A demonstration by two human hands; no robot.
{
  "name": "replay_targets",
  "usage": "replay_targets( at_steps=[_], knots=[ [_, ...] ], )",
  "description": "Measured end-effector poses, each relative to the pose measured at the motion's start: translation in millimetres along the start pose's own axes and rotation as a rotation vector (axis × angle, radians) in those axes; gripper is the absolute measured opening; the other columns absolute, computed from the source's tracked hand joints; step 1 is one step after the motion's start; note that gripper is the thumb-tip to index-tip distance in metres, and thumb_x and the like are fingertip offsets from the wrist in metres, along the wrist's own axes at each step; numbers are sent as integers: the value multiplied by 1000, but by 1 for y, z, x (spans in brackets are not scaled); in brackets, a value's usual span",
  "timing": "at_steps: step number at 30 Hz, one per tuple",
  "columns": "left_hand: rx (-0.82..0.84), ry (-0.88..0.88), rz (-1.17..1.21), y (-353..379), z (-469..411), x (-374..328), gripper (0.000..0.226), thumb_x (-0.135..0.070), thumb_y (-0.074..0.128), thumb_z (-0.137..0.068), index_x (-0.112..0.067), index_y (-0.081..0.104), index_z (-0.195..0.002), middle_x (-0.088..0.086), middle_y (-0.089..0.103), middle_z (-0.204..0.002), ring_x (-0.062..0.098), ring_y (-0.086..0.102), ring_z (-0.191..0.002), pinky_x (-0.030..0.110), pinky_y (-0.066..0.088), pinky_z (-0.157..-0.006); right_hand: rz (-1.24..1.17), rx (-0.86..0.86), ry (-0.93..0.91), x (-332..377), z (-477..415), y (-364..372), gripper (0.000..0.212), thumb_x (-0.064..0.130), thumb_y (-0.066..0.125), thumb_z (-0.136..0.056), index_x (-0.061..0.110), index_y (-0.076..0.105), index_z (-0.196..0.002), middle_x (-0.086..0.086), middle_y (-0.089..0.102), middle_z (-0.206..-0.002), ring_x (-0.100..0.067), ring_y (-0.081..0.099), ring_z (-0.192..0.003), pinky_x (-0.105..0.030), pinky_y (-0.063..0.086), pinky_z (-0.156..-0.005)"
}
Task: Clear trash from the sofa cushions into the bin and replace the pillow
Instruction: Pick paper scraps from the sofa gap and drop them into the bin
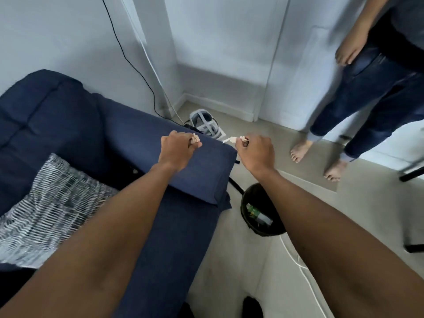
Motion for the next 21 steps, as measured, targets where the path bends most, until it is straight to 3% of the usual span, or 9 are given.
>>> replay_targets(
  at_steps=[3,15,21],
  knots=[
    [38,37,-4,28,8,-19,35,-46,56,-96,-18,52,-75,2,65,-81,26,55,-91,37,31,-74,21,12,35,-33,11,2,32,32,56,-93,6,68,-80,-17,68,-82,-36,58,-74,-32,36,-61],
    [195,182,22,172,30,-106,27,-37,56,-98,-16,62,-82,4,66,-83,28,55,-90,41,34,-77,76,59,199,-199,47,17,32,35,57,-94,10,68,-78,-10,67,-79,-27,55,-69,-30,37,-63],
    [309,203,57,254,42,-145,32,-41,54,-98,-14,70,-101,3,68,-93,26,54,-97,41,33,-84,113,120,277,-277,57,37,31,37,57,-94,10,68,-84,-14,68,-87,-36,61,-87,-32,39,-66]
  ],
)
Point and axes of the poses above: each hand's wrist, its own z-axis away from the middle knuckle, its own y-axis out of the palm, x = y × z, the point moved 9 cm from there along -z, towards the middle knuckle
